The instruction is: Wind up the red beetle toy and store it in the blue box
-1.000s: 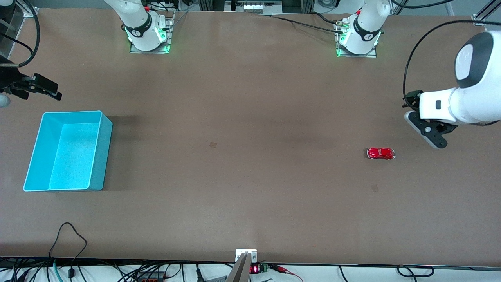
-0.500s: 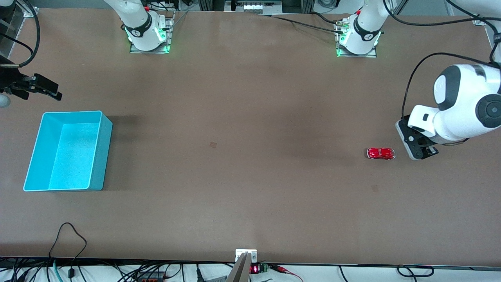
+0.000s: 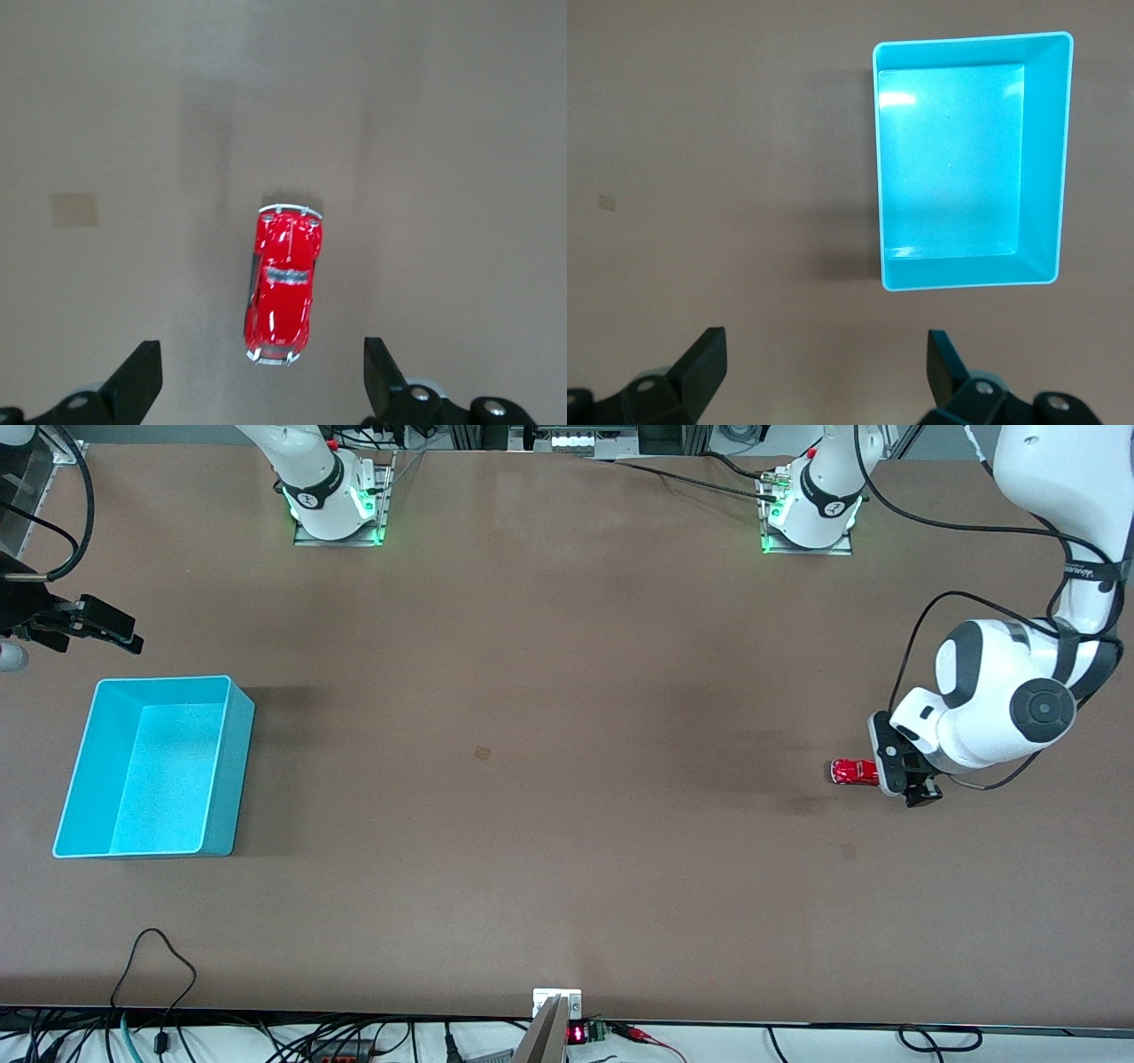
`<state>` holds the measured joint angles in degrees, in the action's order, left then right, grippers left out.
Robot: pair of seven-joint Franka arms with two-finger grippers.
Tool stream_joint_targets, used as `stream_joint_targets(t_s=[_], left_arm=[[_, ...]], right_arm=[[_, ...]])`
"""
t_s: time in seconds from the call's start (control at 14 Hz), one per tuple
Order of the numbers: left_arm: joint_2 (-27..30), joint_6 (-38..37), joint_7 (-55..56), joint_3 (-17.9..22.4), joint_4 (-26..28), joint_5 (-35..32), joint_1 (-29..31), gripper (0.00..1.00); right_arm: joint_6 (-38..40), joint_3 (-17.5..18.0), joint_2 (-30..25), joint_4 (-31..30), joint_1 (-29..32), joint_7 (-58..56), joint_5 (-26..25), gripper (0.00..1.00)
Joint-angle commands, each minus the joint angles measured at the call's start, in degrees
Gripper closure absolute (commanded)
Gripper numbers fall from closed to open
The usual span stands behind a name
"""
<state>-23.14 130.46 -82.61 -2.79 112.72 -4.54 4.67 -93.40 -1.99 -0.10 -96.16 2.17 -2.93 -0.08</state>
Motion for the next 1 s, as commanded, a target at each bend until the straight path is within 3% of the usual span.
stream_joint_targets(t_s=[0.0, 0.57, 0.79, 0.93], left_arm=[[0.1, 7.1, -1.7, 0.0, 5.0, -0.9, 0.2, 0.0], [-2.9, 13.0, -6.2, -0.1, 6.6, -0.9, 1.6, 0.02], [-3.3, 13.7, -6.6, 0.0, 6.6, -0.9, 2.0, 0.21], [-3.7, 13.8, -6.6, -0.1, 6.6, -0.9, 2.0, 0.38]], right_arm=[[-0.2, 0.3, -0.2, -0.3, 0.2, 0.6, 0.2, 0.0], [-0.4, 0.3, 0.3, -0.3, 0.1, 0.6, 0.2, 0.0], [-0.6, 0.3, 0.5, -0.3, 0.2, 0.6, 0.2, 0.0], [-0.6, 0.3, 0.6, -0.3, 0.1, 0.6, 0.2, 0.0]])
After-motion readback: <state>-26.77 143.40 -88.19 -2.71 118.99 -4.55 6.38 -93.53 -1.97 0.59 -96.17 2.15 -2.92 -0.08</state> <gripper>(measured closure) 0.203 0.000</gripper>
